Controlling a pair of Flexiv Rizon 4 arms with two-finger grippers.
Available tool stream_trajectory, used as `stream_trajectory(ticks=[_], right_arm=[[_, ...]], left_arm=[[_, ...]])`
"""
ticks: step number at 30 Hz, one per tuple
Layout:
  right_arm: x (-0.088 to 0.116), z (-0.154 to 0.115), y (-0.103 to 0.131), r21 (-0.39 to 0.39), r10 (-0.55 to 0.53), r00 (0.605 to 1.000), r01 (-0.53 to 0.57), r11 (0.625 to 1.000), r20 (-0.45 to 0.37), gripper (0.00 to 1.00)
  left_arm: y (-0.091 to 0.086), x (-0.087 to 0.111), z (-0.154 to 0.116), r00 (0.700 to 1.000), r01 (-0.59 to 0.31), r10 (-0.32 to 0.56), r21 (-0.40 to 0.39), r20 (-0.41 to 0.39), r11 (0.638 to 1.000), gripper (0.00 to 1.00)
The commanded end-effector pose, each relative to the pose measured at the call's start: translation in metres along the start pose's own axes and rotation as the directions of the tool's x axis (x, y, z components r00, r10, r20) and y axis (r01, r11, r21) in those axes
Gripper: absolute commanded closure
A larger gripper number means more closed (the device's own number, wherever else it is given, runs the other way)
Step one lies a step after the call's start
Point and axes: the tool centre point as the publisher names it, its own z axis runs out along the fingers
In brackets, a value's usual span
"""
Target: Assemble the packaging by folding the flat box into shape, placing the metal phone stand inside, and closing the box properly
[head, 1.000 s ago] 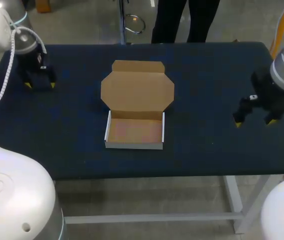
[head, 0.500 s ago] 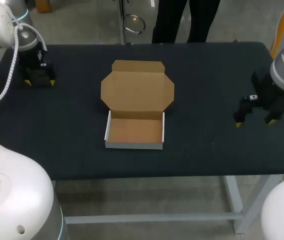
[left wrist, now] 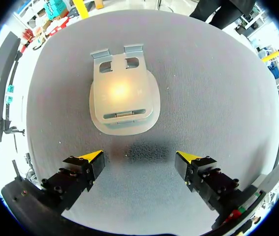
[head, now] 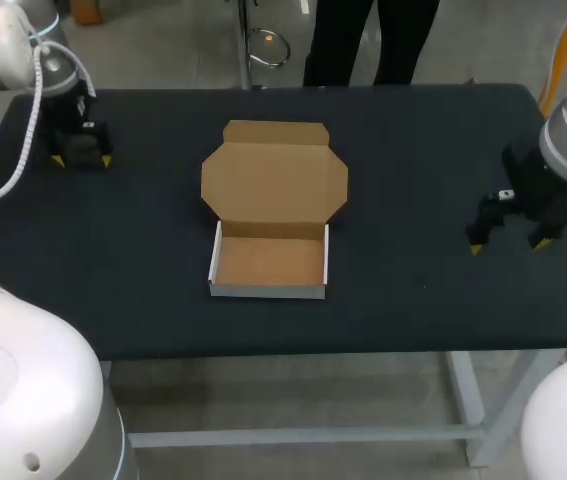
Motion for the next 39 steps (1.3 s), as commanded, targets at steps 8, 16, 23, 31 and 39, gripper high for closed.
stream_trajectory(ticks=[8, 16, 23, 31, 39], right_arm=[[0.003, 0.0, -0.009, -0.031, 0.0, 1.0, 0.001, 1.0, 0.008, 0.0], [0.003, 0.0, -0.009, -0.031, 0.0, 1.0, 0.001, 1.0, 0.008, 0.0], [0.003, 0.0, -0.009, -0.031, 0.0, 1.0, 0.001, 1.0, 0.008, 0.0], [0.003, 0.0, -0.009, -0.031, 0.0, 1.0, 0.001, 1.0, 0.008, 0.0], [0.003, 0.0, -0.009, -0.031, 0.0, 1.0, 0.001, 1.0, 0.008, 0.0]], left_arm=[[-0.015, 0.0, 0.004, 1.0, 0.006, -0.005, -0.009, 0.006, 1.0, 0.0], [-0.022, -0.002, 0.004, 1.0, 0.014, -0.014, -0.004, 0.003, 1.0, 0.0], [-0.028, -0.005, 0.005, 1.0, 0.02, -0.02, -0.001, -0.002, 1.0, 0.0], [-0.035, -0.007, 0.007, 1.0, 0.024, -0.024, 0.001, -0.006, 1.0, 0.0], [-0.043, -0.01, 0.008, 0.999, 0.033, -0.033, 0.002, -0.009, 0.999, 0.0]])
